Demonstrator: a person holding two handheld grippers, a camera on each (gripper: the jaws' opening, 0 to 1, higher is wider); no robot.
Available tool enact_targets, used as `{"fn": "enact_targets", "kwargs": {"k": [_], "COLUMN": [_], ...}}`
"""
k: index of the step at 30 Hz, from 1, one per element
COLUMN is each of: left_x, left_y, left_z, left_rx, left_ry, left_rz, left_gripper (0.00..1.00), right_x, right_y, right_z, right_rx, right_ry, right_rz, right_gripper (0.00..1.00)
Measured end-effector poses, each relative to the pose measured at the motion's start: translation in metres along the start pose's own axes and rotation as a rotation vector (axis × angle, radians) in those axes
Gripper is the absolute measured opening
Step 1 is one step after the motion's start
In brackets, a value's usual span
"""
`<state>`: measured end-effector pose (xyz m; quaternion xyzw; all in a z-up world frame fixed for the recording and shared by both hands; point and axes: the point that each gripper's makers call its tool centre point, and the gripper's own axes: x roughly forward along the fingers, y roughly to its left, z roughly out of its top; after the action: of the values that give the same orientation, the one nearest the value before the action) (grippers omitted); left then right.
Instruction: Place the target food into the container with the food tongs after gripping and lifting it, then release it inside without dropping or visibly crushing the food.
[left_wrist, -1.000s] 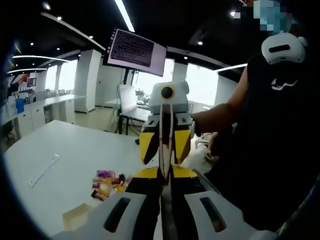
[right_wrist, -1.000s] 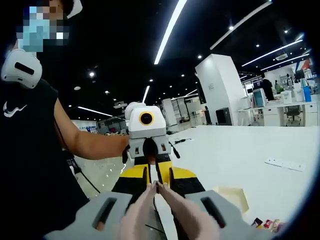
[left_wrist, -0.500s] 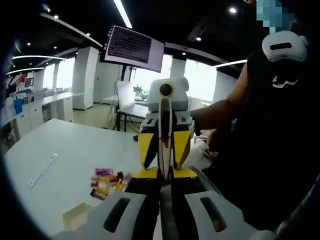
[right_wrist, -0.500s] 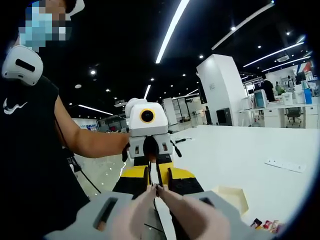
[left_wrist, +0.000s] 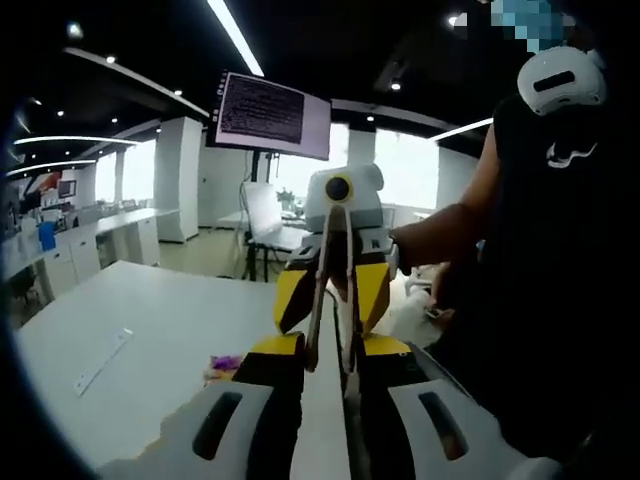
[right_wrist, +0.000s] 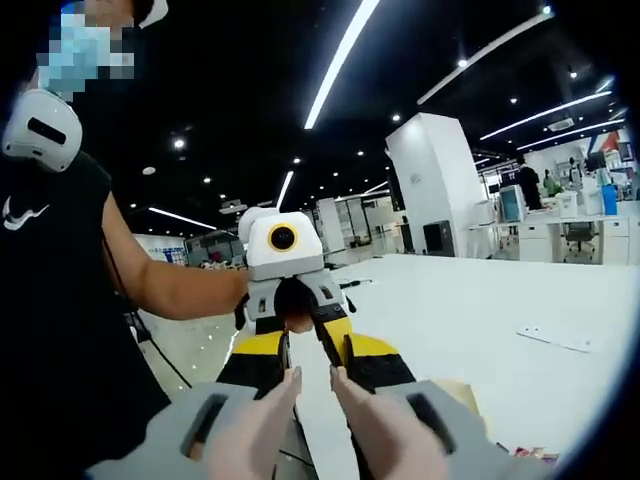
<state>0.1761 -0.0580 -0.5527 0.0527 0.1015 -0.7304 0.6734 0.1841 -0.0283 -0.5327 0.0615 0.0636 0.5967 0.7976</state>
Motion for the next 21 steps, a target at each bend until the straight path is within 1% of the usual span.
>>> {"fn": "enact_targets", "kwargs": {"k": [2,5,7,9,10,12,14,15,16,18,21], "left_x": [0.001,0.000,-0.001,-0.003,-0.004,-0.005,-0.008,-0.010,-0.010,-0.011,-0.007], "left_y": [0.001,0.004,0.005,0.008,0.009,0.013,0.019,0.022,0.023,0.023,0.017], "left_z": [-0.002,-0.001,0.000,0.001,-0.001,-0.005,-0.009,-0.011,-0.010,-0.010,-0.012], "left_rx": [-0.023,-0.007,-0.016,0.010,0.012,-0.003,-0.009,-0.027,-0.036,-0.042,-0.070], "left_ry": [0.008,-0.009,-0.022,-0.039,-0.037,-0.024,-0.008,-0.009,-0.019,-0.028,-0.028], "left_rz": [0.004,0.021,0.029,0.050,0.061,0.086,0.127,0.145,0.148,0.152,0.131], "left_gripper": [0.15,0.13,0.14,0.16,0.18,0.23,0.30,0.32,0.35,0.35,0.32], "right_x": [0.001,0.002,0.002,0.002,0.001,0.001,0.000,0.000,0.000,0.000,0.001], "right_y": [-0.001,-0.005,-0.006,-0.009,-0.010,-0.010,-0.009,-0.009,-0.009,-0.009,-0.007], "right_z": [-0.001,0.001,0.002,0.002,0.002,0.002,0.002,0.003,0.003,0.005,0.005], "right_rx": [0.004,-0.010,-0.011,-0.007,-0.004,0.000,-0.013,-0.018,-0.020,-0.034,-0.038], "right_ry": [0.006,0.000,-0.005,0.002,0.007,0.015,0.021,0.019,0.019,0.008,0.005], "right_rz": [-0.005,-0.020,-0.021,-0.028,-0.027,-0.027,-0.027,-0.030,-0.030,-0.031,-0.025], "right_gripper": [0.20,0.18,0.18,0.20,0.20,0.22,0.23,0.23,0.24,0.24,0.25]}}
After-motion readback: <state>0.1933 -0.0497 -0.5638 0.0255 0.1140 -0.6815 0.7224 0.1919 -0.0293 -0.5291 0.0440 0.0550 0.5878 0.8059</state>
